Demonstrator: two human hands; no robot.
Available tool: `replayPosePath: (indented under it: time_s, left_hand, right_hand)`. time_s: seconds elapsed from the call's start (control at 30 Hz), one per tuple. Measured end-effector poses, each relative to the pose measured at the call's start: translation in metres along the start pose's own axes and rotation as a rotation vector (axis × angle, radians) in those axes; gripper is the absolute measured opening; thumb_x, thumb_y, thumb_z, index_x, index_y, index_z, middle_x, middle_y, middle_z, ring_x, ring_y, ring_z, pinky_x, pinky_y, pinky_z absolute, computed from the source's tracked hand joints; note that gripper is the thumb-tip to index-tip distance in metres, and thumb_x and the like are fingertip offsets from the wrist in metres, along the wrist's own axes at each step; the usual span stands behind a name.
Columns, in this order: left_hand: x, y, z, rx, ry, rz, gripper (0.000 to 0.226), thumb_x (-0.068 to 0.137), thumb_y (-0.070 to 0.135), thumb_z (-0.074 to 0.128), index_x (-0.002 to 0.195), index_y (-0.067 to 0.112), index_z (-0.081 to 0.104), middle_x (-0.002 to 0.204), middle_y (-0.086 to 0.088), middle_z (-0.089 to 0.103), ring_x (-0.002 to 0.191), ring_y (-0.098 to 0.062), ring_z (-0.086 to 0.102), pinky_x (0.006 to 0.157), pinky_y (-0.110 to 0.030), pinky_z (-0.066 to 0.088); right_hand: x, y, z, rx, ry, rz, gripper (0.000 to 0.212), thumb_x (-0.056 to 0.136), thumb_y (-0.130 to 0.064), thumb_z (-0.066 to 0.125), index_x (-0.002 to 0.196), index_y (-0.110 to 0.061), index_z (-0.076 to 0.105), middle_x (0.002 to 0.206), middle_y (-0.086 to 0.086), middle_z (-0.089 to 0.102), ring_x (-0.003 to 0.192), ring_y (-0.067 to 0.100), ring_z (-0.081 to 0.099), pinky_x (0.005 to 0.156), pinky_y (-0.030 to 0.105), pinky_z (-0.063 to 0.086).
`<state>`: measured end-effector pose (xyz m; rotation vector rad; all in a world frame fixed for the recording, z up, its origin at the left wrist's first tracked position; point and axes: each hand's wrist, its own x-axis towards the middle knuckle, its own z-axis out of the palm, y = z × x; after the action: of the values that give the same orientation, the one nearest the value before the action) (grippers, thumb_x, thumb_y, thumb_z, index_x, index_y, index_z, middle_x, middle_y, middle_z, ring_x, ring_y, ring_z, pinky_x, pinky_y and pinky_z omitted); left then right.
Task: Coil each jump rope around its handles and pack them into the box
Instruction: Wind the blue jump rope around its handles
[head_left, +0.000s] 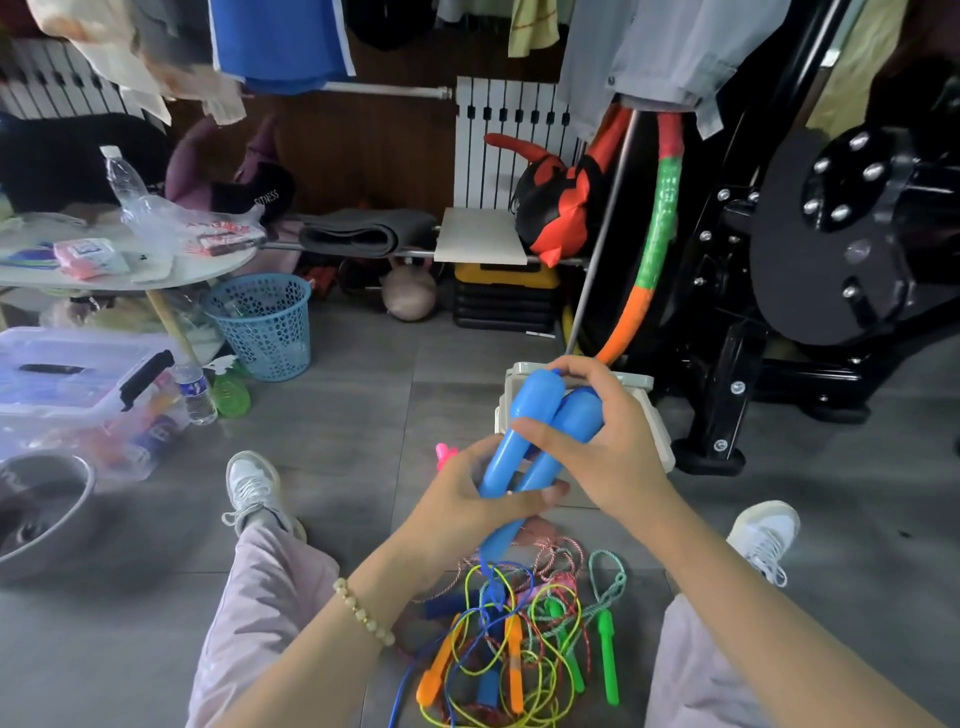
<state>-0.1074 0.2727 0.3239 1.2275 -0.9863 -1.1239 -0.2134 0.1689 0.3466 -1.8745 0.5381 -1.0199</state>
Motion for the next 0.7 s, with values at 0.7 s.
replayPosePath:
  time_s: [0.7]
  left_hand:
    - [-0.009, 0.000, 0.002, 0.131, 0.020, -0.037, 0.014, 0.092, 0.018, 0.058, 0.098, 0.005, 0.058, 0.076, -0.002, 0.074, 0.056, -0.013, 0.066, 0.056, -0.019, 0.053]
  right_hand:
    - [0.003, -0.001, 0.004, -0.001, -0.029, -0.050, 0.039, 0.073, -0.026, 0.073, 0.110, -0.032, 0.062, 0.105, -0.018, 0.062, 0.096, 0.004, 0.058, 0.086, 0.015, 0.044]
